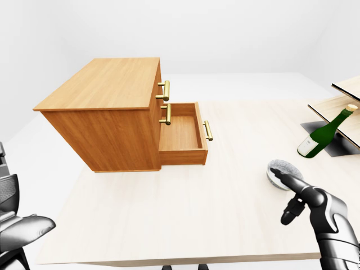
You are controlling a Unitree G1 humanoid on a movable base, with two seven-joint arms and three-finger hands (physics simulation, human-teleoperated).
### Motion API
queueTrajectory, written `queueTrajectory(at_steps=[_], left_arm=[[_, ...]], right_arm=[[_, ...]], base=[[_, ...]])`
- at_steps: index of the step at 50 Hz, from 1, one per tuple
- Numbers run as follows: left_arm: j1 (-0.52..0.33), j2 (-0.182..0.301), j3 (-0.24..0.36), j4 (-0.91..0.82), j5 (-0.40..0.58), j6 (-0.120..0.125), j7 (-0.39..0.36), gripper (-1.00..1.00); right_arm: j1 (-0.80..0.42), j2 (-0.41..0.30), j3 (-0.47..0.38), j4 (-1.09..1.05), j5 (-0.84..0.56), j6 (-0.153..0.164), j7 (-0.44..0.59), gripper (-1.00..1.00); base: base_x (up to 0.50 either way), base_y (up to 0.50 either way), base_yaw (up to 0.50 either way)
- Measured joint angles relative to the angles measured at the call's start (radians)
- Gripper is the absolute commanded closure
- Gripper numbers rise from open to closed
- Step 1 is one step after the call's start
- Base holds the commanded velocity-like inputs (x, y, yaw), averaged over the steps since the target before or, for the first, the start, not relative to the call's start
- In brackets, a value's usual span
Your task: Put the bowl on top of the cabinet.
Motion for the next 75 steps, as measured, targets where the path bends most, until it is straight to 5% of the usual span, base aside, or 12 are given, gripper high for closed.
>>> queueTrajectory(at_steps=[9, 10, 12, 13, 45, 64, 75], left_arm=[[0.002, 0.007, 0.003, 0.000, -0.008, 0.000, 0.006, -1.00], [0.003, 0.007, 0.003, 0.000, -0.008, 0.000, 0.007, -1.00], [0.004, 0.008, 0.003, 0.000, -0.009, 0.000, 0.008, -1.00], [0.004, 0.008, 0.002, 0.000, -0.008, 0.000, 0.008, -1.00], [0.026, 0.022, -0.022, 0.000, -0.001, 0.000, 0.016, -1.00], [0.017, 0.020, -0.006, 0.000, -0.014, 0.000, 0.017, -1.00], [0.024, 0.036, -0.002, 0.000, -0.033, 0.000, 0.029, -1.00]], right_arm=[[-0.006, -0.007, 0.004, 0.021, 0.023, 0.000, 0.000, -1.00], [-0.006, -0.007, 0.004, 0.022, 0.026, 0.000, 0.000, -0.76], [-0.013, -0.008, 0.001, 0.023, 0.029, 0.000, -0.002, 0.61], [-0.018, -0.009, -0.001, 0.025, 0.028, 0.000, -0.004, 1.00], [0.009, 0.012, -0.007, -0.096, -0.006, 0.000, 0.000, 1.00], [-0.021, 0.063, 0.013, -0.486, -0.244, 0.000, 0.000, 1.00], [-0.053, 0.164, 0.047, -0.731, -0.412, 0.000, 0.000, 1.00]], base=[[0.00, 0.00, 0.00], [0.00, 0.00, 0.00], [0.00, 0.00, 0.00], [0.00, 0.00, 0.00], [0.00, 0.00, 0.00], [0.00, 0.00, 0.00], [0.00, 0.00, 0.00]])
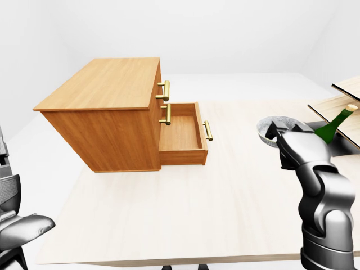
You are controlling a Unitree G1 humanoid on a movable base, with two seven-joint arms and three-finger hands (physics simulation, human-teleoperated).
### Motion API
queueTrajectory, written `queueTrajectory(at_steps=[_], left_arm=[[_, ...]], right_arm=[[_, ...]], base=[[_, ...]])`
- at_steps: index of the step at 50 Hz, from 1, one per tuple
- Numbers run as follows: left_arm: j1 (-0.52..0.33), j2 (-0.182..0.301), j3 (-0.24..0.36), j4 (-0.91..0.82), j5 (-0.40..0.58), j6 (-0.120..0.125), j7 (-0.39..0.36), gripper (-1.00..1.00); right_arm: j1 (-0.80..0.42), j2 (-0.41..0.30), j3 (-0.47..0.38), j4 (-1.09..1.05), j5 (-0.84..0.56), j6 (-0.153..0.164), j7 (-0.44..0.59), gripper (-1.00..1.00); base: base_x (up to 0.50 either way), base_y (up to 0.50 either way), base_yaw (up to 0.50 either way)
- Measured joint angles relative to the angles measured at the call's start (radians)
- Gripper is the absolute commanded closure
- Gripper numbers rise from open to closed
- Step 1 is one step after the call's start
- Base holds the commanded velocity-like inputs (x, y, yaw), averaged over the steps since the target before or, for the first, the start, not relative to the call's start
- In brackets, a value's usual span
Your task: Put the bowl on top of the cabinet.
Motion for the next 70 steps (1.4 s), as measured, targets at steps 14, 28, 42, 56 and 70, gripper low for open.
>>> queueTrajectory(at_steps=[14, 28, 42, 56, 70], left_arm=[[0.005, 0.008, -0.002, 0.000, -0.007, 0.000, 0.007, -1.00], [0.001, 0.011, 0.004, 0.000, -0.015, 0.000, 0.011, -1.00], [0.000, 0.011, 0.007, 0.000, -0.018, 0.000, 0.012, -1.00], [-0.012, 0.002, 0.013, 0.000, -0.014, 0.000, 0.008, -1.00], [-0.023, -0.018, 0.001, 0.000, 0.016, 0.000, -0.006, -1.00]], right_arm=[[-0.089, 0.159, 0.128, -0.250, -0.143, 0.000, 0.000, 1.00], [-0.164, 0.245, 0.209, -0.326, -0.198, 0.000, 0.000, 1.00], [-0.190, 0.261, 0.228, -0.337, -0.215, 0.000, 0.000, 1.00], [-0.555, 0.195, 0.236, -0.040, -0.228, 0.000, 0.000, 1.00], [-0.939, 0.125, 0.267, 0.380, -0.113, 0.000, 0.000, 1.00]], base=[[0.00, 0.00, 0.00], [0.00, 0.00, 0.00], [0.00, 0.00, 0.00], [0.00, 0.00, 0.00], [0.00, 0.00, 0.00]])
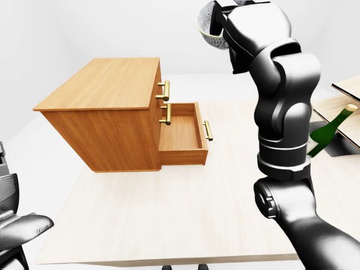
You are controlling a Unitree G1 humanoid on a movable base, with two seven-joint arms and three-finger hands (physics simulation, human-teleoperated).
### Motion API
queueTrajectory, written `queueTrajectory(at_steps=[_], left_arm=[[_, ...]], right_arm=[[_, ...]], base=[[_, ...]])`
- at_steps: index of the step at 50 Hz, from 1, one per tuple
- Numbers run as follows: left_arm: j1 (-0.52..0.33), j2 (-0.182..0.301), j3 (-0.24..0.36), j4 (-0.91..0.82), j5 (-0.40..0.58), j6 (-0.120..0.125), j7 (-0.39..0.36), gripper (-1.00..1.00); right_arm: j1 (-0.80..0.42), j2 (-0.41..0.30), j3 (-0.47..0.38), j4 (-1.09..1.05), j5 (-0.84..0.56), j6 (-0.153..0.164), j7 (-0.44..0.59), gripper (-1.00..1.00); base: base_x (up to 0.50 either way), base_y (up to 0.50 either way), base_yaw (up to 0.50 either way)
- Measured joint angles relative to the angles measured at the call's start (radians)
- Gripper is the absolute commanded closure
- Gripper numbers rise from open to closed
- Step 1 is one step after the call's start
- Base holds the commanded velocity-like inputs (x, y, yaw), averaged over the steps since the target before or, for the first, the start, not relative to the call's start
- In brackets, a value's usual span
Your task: Put the bowl on top of the cabinet.
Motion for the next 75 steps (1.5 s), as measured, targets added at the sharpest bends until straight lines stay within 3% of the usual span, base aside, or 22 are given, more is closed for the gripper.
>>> queueTrajectory(at_steps=[16, 28, 37, 54, 75], left_arm=[[-0.010, -0.012, -0.006, 0.000, 0.020, 0.000, -0.007, -1.00], [-0.018, -0.018, -0.002, 0.000, 0.025, 0.000, -0.008, -1.00], [-0.028, -0.029, 0.004, 0.000, 0.033, 0.000, -0.014, -1.00], [-0.030, -0.046, -0.011, 0.000, 0.065, 0.000, -0.031, -1.00], [-0.029, -0.052, -0.014, 0.000, 0.074, 0.000, -0.037, -1.00]], right_arm=[[-0.317, 0.013, 0.045, 0.471, 0.116, 0.000, 0.000, 1.00], [-0.557, 0.092, 0.074, 0.884, 0.239, 0.000, 0.000, 1.00], [-0.670, 0.161, 0.097, 1.083, 0.323, 0.000, 0.000, 1.00], [-0.755, 0.258, 0.121, 1.195, 0.403, 0.000, 0.000, 1.00], [-0.734, 0.263, 0.111, 1.165, 0.539, -0.007, 0.000, 1.00]], base=[[0.00, 0.00, 0.00], [0.00, 0.00, 0.00], [0.00, 0.00, 0.00], [0.00, 0.00, 0.00], [0.00, 0.00, 0.00]])
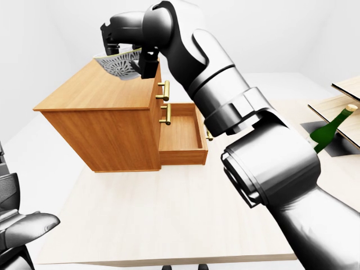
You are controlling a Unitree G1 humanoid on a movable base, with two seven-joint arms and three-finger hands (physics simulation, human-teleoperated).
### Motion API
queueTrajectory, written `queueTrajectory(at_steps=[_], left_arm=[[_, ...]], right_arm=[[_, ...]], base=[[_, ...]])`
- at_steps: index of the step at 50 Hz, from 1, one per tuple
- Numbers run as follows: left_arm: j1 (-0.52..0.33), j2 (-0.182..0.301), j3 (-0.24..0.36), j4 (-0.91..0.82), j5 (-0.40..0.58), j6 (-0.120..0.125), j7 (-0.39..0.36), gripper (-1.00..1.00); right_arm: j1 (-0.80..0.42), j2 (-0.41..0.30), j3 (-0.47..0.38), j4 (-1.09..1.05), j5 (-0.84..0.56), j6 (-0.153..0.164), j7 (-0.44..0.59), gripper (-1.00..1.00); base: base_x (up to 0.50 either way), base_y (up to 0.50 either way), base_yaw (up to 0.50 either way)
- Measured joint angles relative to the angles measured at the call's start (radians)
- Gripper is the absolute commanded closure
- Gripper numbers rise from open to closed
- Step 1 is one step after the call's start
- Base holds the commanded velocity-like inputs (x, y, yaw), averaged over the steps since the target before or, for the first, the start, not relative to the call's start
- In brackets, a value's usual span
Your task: Put the bowl on top of the cabinet.
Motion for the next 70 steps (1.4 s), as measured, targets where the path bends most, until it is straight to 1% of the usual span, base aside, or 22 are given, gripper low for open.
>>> queueTrajectory(at_steps=[15, 30, 44, 70], left_arm=[[-0.005, 0.000, 0.007, 0.000, -0.005, 0.000, 0.003, -1.00], [-0.006, 0.004, 0.014, 0.000, -0.014, 0.000, 0.007, -1.00], [0.001, 0.010, 0.004, 0.000, -0.017, 0.000, 0.011, -1.00], [-0.005, 0.007, 0.012, 0.000, -0.022, 0.000, 0.011, -1.00]], right_arm=[[0.035, -0.016, 0.006, -0.012, 0.078, -0.014, 0.000, 1.00], [0.076, -0.019, 0.010, -0.026, 0.117, -0.014, 0.000, 1.00], [0.102, -0.021, 0.015, -0.047, 0.128, -0.007, 0.000, 1.00], [0.150, -0.004, 0.025, -0.080, 0.116, -0.003, 0.000, 1.00]], base=[[0.00, 0.00, 0.00], [0.00, 0.00, 0.00], [0.00, 0.00, 0.00], [0.00, 0.00, 0.00]])
